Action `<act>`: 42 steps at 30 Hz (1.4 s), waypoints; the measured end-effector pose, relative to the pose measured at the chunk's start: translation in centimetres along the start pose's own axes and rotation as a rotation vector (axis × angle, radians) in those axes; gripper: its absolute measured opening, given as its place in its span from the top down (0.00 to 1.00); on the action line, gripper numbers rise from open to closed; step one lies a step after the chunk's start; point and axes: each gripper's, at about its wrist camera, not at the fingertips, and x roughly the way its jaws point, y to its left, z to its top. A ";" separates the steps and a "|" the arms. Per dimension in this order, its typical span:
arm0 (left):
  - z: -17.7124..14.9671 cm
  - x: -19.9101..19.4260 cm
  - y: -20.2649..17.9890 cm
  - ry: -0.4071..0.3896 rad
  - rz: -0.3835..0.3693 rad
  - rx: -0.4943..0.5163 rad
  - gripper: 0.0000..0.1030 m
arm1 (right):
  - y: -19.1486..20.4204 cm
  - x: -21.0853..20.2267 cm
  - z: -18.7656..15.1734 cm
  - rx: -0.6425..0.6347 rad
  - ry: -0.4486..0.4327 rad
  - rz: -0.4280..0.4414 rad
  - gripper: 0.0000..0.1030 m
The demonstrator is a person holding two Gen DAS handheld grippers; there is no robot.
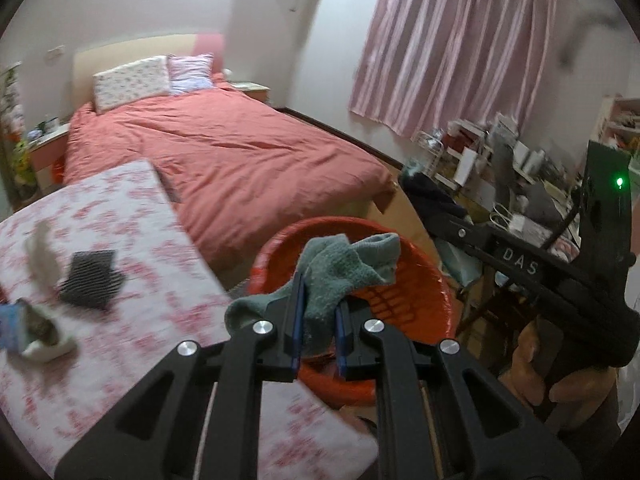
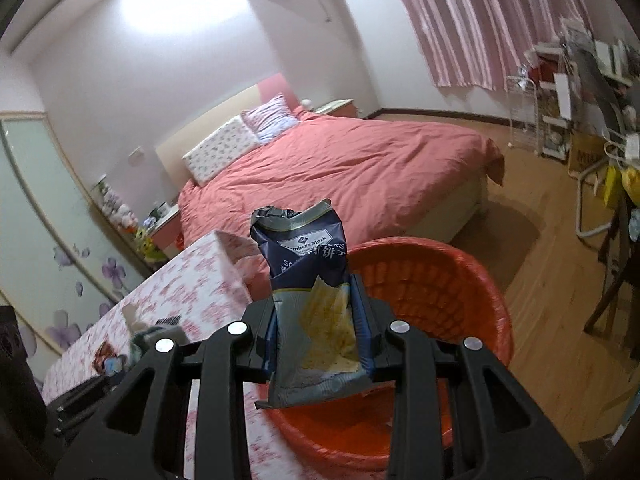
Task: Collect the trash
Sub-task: 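Carry the cracker bag and sock over the orange basket and open both tools, then grasp the brown slipper with the right tool while the left tool grasps the blue tissue pack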
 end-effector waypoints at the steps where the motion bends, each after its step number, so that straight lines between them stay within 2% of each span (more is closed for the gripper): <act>1: 0.0 1.0 -0.3 0.013 -0.007 0.006 0.86 | -0.8 0.5 0.2 0.018 0.004 -0.001 0.67; 2: 0.1 1.9 -0.7 0.024 -0.007 0.010 0.85 | -1.2 1.0 0.3 0.032 0.007 -0.001 0.66; 4: 0.0 3.5 -0.7 0.047 -0.004 0.009 0.74 | -2.2 1.9 0.4 0.051 0.014 -0.006 0.58; 6: -0.2 4.6 -0.7 0.059 0.006 0.002 0.56 | -3.0 2.2 0.2 0.063 0.028 -0.016 0.45; 11: -1.0 5.7 1.0 0.098 0.039 -0.019 0.49 | -3.9 2.9 -0.6 0.075 0.062 -0.037 0.36; 18: -2.3 3.4 4.3 0.070 0.170 -0.022 0.32 | -2.1 2.1 -1.1 0.021 0.061 -0.072 0.31; 26: -5.1 -1.2 10.1 0.060 0.356 -0.055 0.24 | 2.3 1.7 -2.4 -0.093 0.073 -0.069 0.30; 36: -8.6 -7.5 20.6 0.050 0.562 -0.226 0.21 | 9.7 3.6 -6.7 -0.261 0.175 0.004 0.30; 40: -9.1 -8.6 24.4 0.041 0.611 -0.304 0.18 | 12.7 4.3 -8.6 -0.329 0.216 0.038 0.30; 42: -9.0 -8.6 26.1 0.042 0.609 -0.346 0.18 | 14.0 4.8 -9.5 -0.360 0.235 0.050 0.30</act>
